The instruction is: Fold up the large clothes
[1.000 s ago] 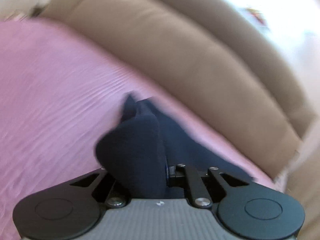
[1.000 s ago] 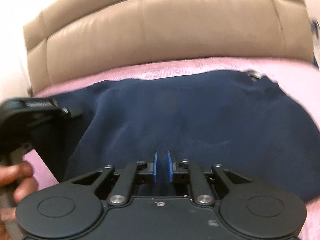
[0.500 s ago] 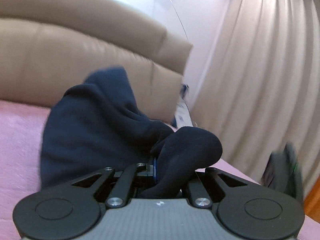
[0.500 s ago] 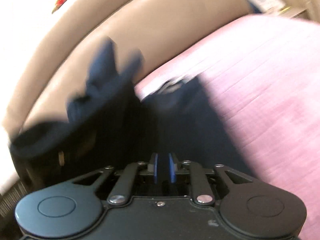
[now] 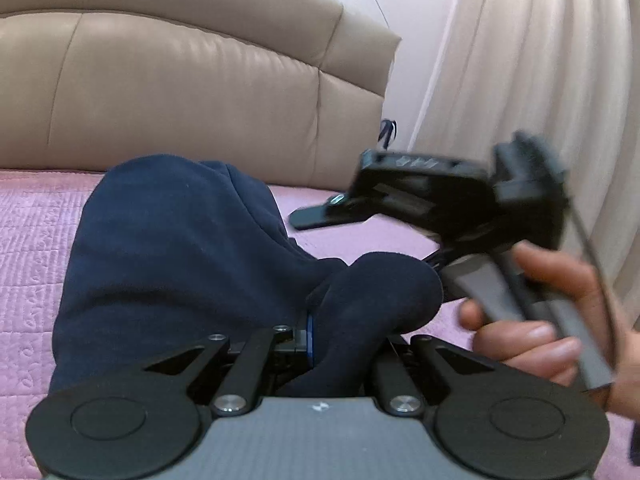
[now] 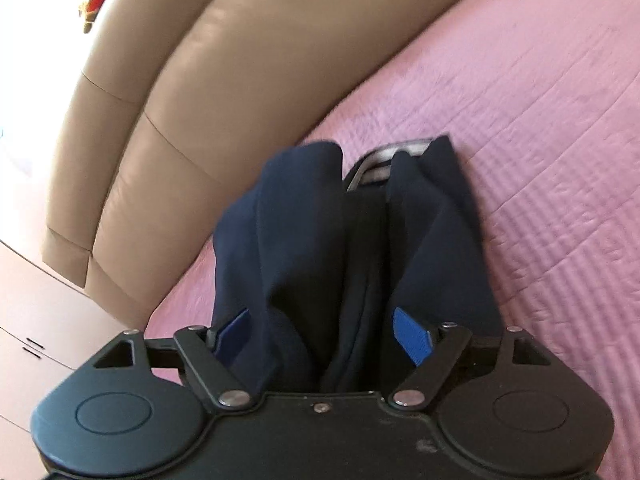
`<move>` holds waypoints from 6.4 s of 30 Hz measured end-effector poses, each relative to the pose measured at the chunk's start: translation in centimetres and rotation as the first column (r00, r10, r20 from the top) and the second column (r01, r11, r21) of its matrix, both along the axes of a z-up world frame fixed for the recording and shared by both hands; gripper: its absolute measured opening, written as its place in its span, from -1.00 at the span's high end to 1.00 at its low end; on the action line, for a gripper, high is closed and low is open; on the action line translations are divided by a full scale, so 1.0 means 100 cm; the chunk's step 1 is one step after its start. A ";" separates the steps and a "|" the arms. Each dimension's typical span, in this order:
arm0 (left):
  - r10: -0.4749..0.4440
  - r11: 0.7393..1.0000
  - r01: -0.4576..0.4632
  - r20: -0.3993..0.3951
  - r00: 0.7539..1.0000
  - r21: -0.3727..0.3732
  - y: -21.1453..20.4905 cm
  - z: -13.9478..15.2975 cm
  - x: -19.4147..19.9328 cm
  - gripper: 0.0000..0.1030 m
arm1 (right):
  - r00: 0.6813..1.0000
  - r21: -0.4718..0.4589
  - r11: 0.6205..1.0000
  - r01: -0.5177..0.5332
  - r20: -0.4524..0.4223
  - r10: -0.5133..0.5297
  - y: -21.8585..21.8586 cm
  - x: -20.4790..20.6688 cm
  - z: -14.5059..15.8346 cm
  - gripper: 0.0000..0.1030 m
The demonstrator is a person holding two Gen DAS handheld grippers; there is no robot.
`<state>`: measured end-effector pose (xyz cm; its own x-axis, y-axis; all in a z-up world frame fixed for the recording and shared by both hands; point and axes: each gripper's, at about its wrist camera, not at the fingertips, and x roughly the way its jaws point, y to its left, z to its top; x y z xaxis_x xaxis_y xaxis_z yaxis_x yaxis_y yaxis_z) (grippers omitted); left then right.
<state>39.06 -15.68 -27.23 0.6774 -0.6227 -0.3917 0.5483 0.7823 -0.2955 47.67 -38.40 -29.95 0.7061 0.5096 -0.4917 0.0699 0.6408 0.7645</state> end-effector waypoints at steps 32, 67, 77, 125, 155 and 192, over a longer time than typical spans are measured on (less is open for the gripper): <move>-0.373 0.914 0.386 -0.119 0.920 0.125 -0.045 0.021 -0.014 0.16 | 0.998 -0.508 0.861 0.017 -0.049 -0.049 -0.035 0.004 0.057 -0.50; -0.165 0.980 0.184 -0.198 0.966 0.082 0.032 -0.014 0.029 0.94 | 0.982 -0.809 0.587 -0.007 0.105 0.155 0.105 0.087 0.033 0.92; -0.199 0.972 0.219 -0.197 0.960 0.089 0.039 -0.010 0.019 0.94 | 1.000 -0.787 0.617 0.015 0.019 -0.001 0.072 0.118 0.019 1.00; 0.217 0.975 -0.196 -0.262 0.940 0.103 0.081 0.066 0.020 -0.48 | 0.994 -0.577 0.812 0.091 0.003 -0.109 0.039 -0.083 0.052 -0.92; 0.026 0.963 -0.199 -0.673 0.739 -0.181 0.069 -0.058 0.133 -0.88 | 0.987 -0.355 0.933 -0.059 -0.161 0.001 0.016 -0.007 -0.016 -0.76; 0.336 0.913 -0.408 -0.516 0.788 -0.028 0.231 0.044 -0.176 -0.43 | 0.990 -0.429 0.893 -0.139 -0.044 0.132 0.192 -0.246 0.097 -0.51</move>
